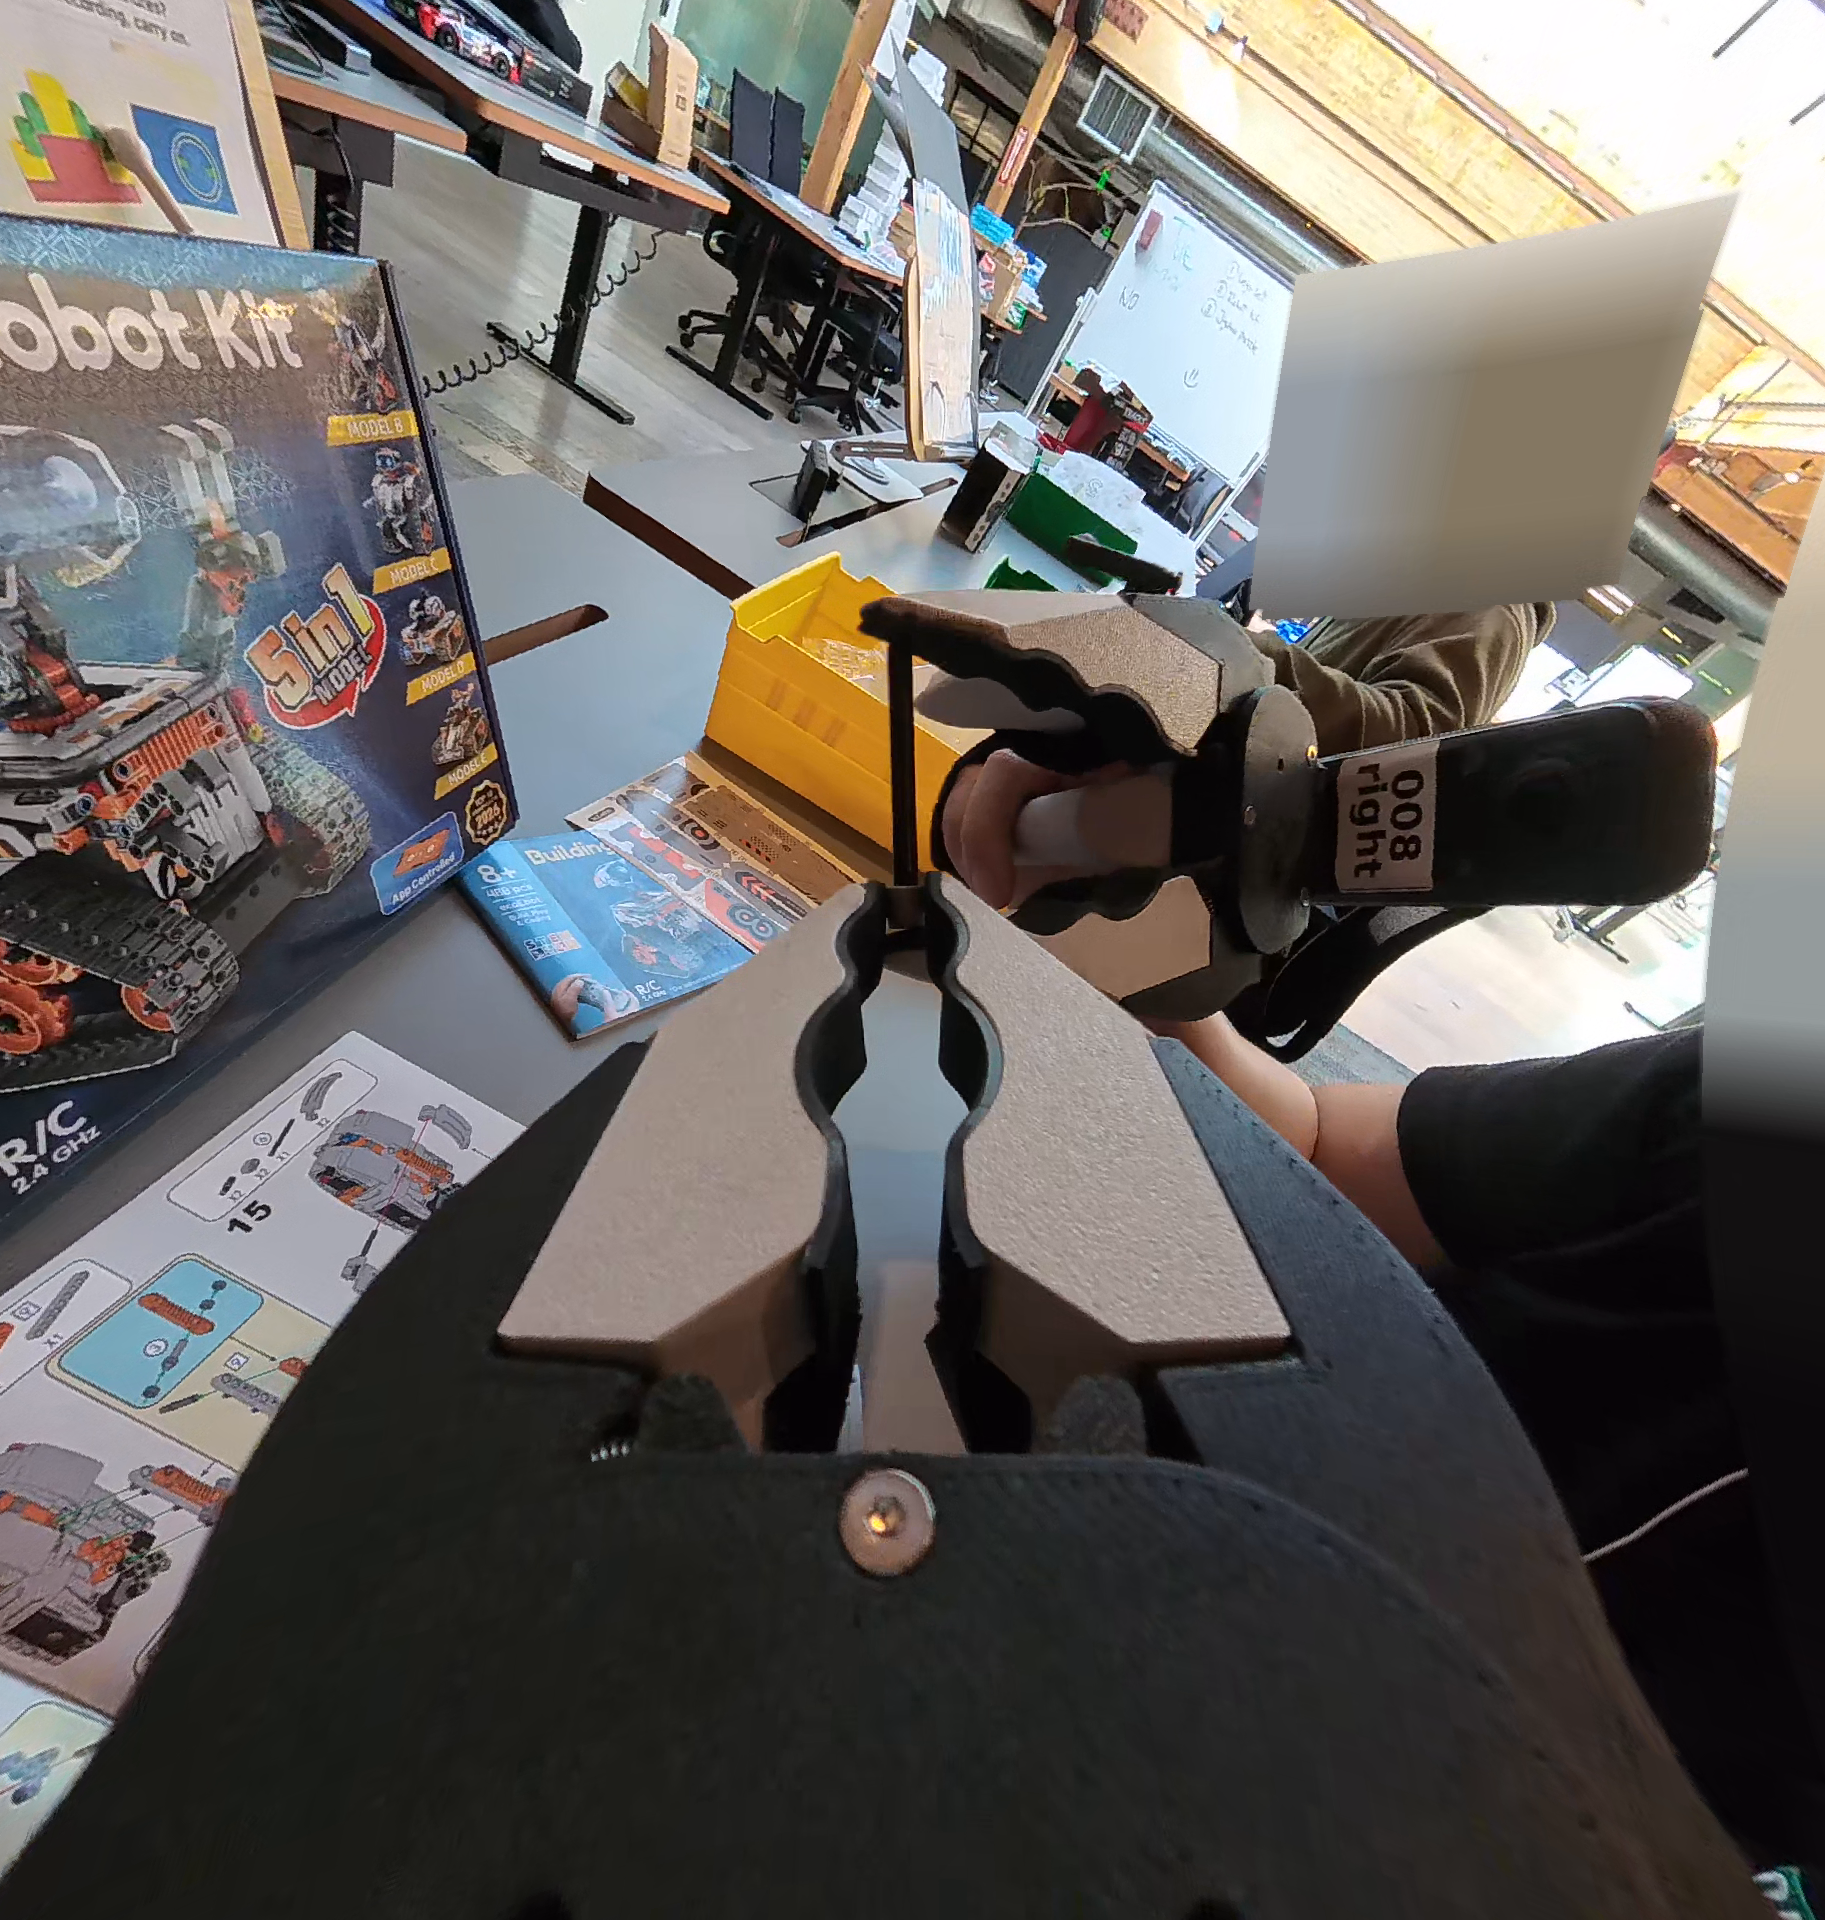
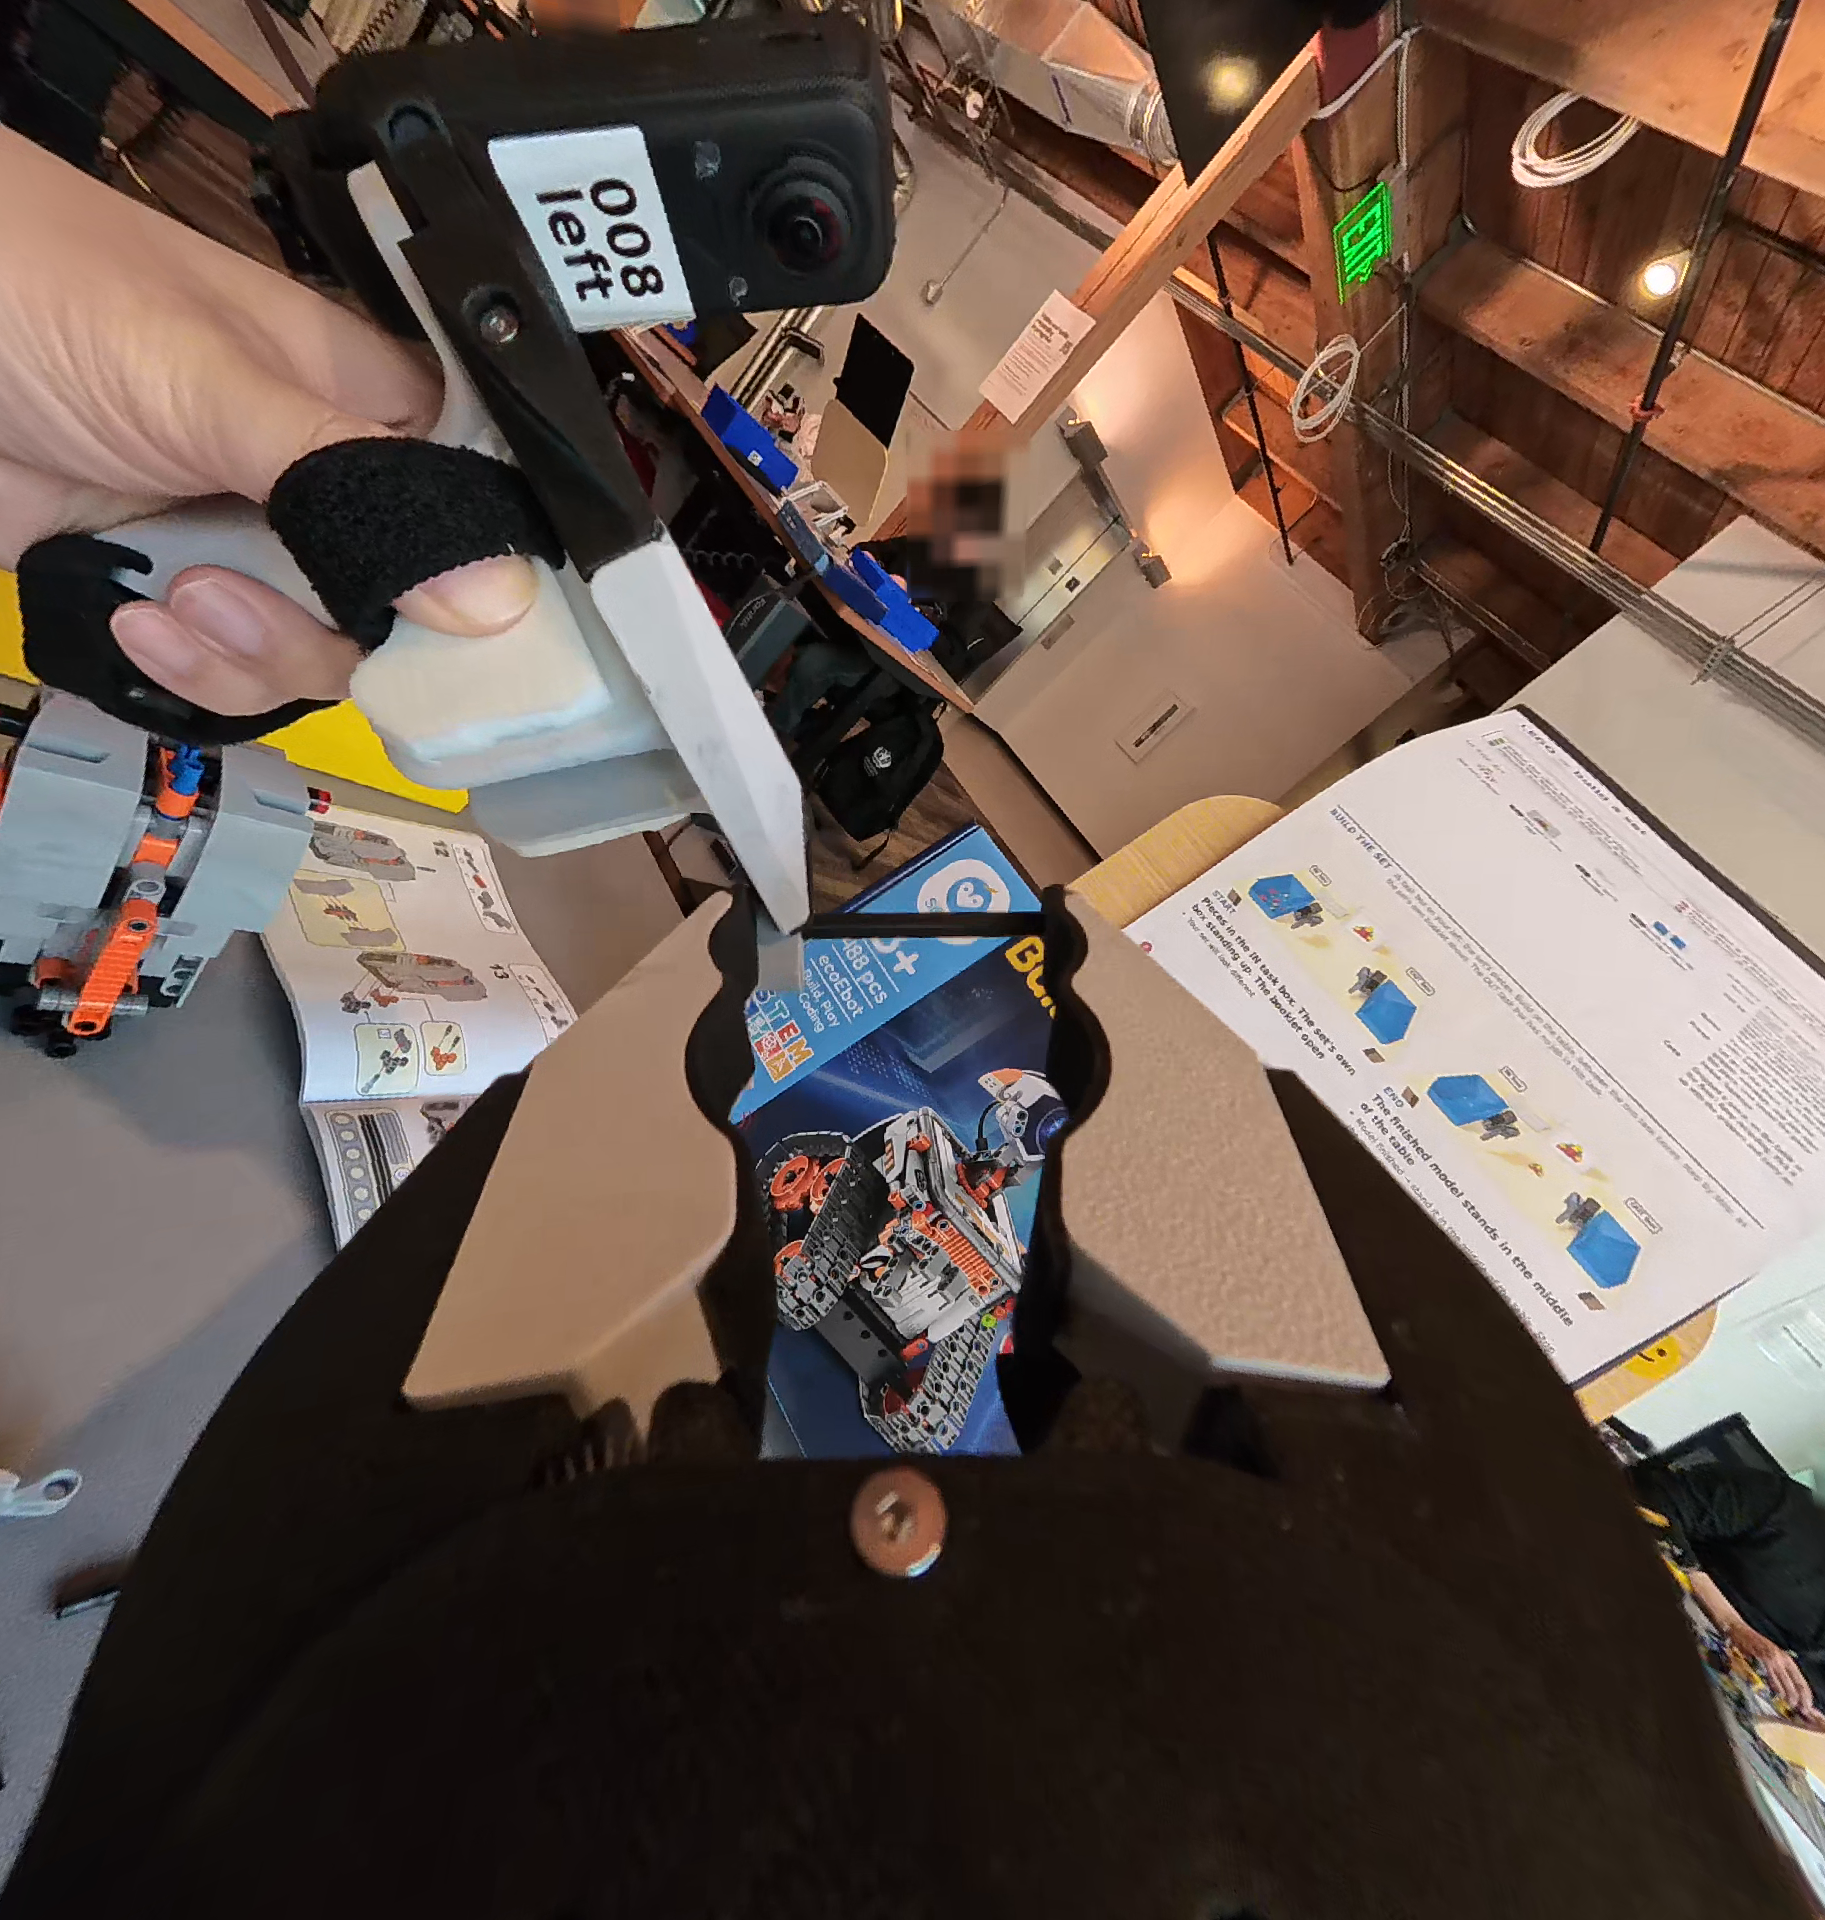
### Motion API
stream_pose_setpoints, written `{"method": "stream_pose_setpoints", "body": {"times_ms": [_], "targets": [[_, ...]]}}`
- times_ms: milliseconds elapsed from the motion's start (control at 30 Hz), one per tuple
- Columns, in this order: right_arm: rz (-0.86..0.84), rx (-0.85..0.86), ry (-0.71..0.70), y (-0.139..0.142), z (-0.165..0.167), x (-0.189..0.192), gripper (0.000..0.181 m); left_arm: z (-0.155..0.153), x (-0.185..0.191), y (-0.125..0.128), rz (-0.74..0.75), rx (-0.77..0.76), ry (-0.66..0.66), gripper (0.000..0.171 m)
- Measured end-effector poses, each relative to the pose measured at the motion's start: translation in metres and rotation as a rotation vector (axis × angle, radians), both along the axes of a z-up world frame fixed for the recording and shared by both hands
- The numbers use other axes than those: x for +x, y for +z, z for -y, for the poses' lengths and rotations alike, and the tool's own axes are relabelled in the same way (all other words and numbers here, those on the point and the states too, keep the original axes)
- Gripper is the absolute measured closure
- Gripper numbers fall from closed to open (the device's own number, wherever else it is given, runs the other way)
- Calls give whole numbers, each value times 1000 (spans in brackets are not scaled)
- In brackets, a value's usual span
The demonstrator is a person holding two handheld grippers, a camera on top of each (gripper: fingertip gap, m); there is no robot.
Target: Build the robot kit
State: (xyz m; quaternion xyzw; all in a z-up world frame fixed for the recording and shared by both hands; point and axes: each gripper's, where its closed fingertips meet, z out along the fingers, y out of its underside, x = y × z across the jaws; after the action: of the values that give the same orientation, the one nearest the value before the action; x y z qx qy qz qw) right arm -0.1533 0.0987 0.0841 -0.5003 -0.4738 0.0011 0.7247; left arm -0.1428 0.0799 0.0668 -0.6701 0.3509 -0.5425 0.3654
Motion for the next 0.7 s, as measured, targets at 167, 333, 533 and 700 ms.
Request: {"method": "stream_pose_setpoints", "body": {"times_ms": [167, 333, 533, 700], "targets": [[-30, -14, 24, 3, 2, -1, 128, 3, -1, 3, 0, 21, -7, 167], [-29, -18, 34, 3, 4, 0, 128, 4, 0, 3, 2, 17, -15, 167], [-12, -6, 31, 1, 4, -1, 129, 4, 0, 1, -7, 9, -17, 167], [-3, -3, 32, -1, 4, 0, 133, 3, 1, 1, -1, 3, -16, 167]]}}
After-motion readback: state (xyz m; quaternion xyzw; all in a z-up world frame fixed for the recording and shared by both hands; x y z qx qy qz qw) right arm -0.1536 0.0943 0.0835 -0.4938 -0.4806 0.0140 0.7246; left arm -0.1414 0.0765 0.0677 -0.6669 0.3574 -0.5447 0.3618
